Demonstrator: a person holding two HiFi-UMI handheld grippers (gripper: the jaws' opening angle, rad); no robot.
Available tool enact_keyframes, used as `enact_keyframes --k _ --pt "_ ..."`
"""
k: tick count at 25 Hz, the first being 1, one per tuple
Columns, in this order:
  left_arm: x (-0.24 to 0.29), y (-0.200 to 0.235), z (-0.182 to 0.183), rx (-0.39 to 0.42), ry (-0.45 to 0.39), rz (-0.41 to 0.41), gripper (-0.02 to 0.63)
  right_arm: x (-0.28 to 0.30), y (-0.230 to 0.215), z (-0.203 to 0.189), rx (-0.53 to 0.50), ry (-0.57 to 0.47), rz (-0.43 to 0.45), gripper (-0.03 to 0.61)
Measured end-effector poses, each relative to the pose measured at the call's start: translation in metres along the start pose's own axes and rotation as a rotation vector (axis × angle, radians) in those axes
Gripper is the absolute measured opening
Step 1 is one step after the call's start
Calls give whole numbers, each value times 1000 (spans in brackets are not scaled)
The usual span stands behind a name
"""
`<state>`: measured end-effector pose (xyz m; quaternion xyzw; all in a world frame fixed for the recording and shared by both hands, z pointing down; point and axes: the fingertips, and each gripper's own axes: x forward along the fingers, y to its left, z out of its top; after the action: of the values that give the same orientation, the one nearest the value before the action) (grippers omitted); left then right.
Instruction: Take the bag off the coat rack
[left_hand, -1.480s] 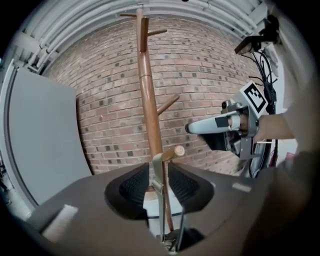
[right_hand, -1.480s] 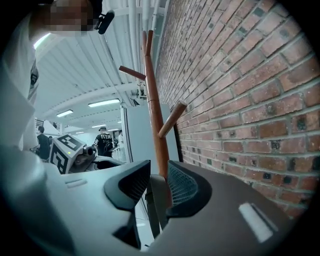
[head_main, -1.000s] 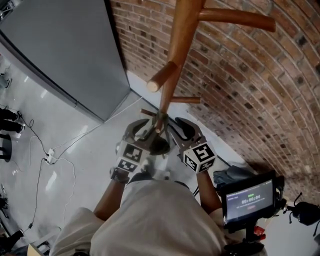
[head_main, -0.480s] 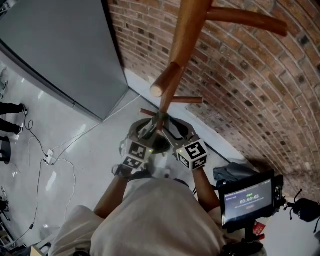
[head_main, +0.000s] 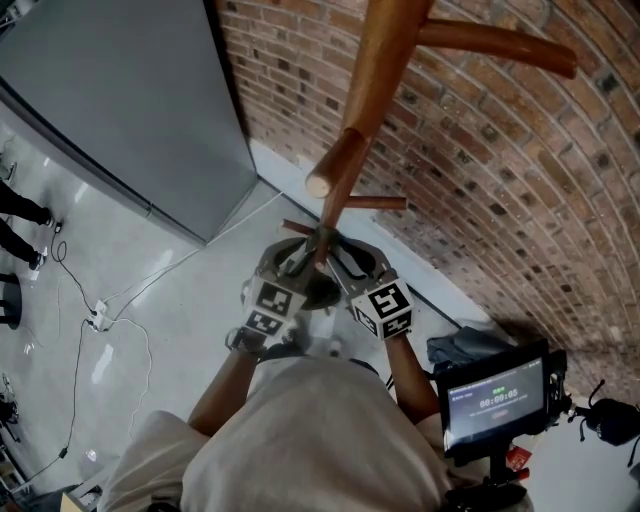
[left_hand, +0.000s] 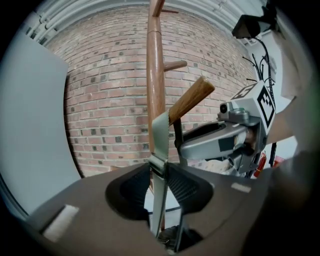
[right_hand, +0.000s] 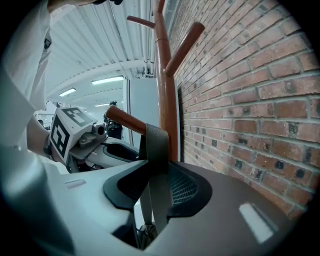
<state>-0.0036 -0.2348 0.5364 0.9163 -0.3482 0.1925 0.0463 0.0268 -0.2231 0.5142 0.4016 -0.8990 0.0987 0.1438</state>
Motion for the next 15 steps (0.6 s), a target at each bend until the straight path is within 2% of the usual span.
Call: enact_keyframes --k 8,15 --pt "-3 0 -1 -48 -12 -13 48 -4 5 1 10 4 63 73" --pt "-9 6 -2 -99 -27 5 41 -10 5 5 48 -10 80 57"
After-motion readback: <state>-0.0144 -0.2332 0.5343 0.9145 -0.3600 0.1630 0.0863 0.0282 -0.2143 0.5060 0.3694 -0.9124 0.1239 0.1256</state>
